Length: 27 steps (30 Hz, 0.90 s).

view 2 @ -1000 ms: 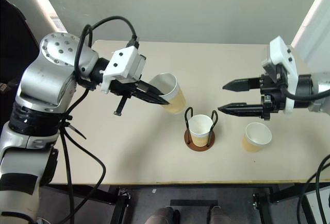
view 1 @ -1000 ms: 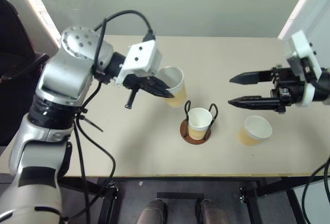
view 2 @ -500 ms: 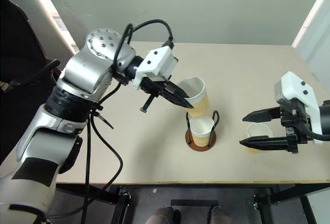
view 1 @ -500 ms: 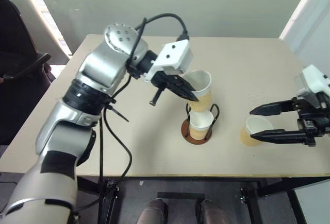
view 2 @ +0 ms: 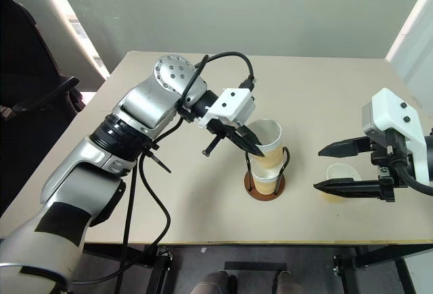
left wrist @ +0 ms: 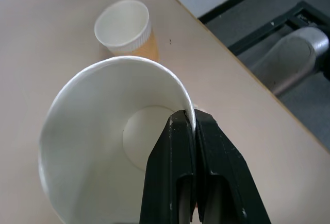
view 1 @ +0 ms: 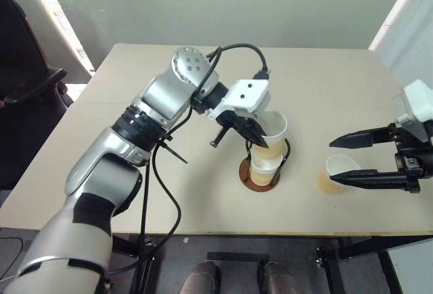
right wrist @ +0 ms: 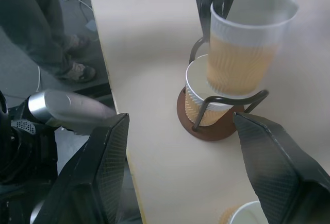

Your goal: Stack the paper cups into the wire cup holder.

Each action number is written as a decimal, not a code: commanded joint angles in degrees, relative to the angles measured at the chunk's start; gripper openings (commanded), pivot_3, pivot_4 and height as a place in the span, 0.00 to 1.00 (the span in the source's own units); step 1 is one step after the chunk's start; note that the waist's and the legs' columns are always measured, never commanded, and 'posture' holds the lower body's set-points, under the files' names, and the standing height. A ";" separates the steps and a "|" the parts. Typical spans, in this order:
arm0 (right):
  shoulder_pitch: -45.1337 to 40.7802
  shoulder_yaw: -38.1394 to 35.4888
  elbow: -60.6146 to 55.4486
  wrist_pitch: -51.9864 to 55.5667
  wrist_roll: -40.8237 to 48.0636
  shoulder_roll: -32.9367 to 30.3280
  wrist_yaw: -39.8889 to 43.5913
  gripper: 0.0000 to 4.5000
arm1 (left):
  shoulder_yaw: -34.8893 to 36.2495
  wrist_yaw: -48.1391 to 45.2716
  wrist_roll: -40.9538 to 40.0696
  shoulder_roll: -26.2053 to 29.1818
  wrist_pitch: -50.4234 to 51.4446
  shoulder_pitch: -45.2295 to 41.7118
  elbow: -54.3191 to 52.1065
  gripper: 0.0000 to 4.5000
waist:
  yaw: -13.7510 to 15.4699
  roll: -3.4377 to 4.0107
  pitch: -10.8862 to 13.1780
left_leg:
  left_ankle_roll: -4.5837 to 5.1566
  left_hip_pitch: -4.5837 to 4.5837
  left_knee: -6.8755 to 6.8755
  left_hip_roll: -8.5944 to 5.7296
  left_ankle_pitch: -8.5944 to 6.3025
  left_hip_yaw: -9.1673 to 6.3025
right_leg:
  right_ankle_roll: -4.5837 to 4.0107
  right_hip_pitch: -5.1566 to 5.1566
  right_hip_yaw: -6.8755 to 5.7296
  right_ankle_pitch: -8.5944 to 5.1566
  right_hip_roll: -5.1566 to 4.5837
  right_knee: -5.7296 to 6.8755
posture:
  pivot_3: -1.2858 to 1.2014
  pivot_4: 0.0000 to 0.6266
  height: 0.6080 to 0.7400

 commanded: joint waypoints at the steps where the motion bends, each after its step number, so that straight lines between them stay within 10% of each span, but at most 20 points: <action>1: -1.62 -0.84 1.07 -1.86 0.23 -1.62 -0.35 0.74 | 0.23 -2.30 -0.02 0.02 -0.65 0.29 -1.04 0.01 | 0.04 0.00 0.00 | 0.03 0.00 0.01 -0.01 -0.02 0.00 | 0.02 0.01 0.00 -0.02 -0.01 0.00 | 0.52 0.24 1.00; 10: -1.29 -0.66 1.00 -2.77 0.47 -2.22 -0.27 0.74 | -1.06 -2.30 0.33 -1.20 2.86 3.82 -6.57 0.01 | 0.09 0.01 0.00 | 0.15 -0.04 0.46 -0.02 -0.23 0.00 | 0.13 0.12 0.00 -0.09 -0.01 0.03 | 0.52 0.24 1.00; 24: 2.17 1.29 1.02 -1.38 -3.12 -3.43 -5.33 0.74 | 6.84 -0.44 2.98 -4.35 4.22 1.71 -3.96 0.99 | 0.11 0.04 -0.02 | 0.23 0.08 0.81 -0.03 -0.35 0.01 | 0.16 0.34 0.00 -0.08 -0.03 0.11 | 0.52 0.24 1.00; 27: 3.24 2.29 -0.48 -0.77 -2.80 -2.47 -6.90 0.74 | 11.43 1.01 1.44 -3.95 6.34 1.01 -3.43 0.99 | 0.11 0.04 -0.02 | 0.26 0.07 0.81 -0.03 -0.37 0.04 | 0.19 0.34 0.00 -0.07 -0.03 0.09 | 0.52 0.24 1.00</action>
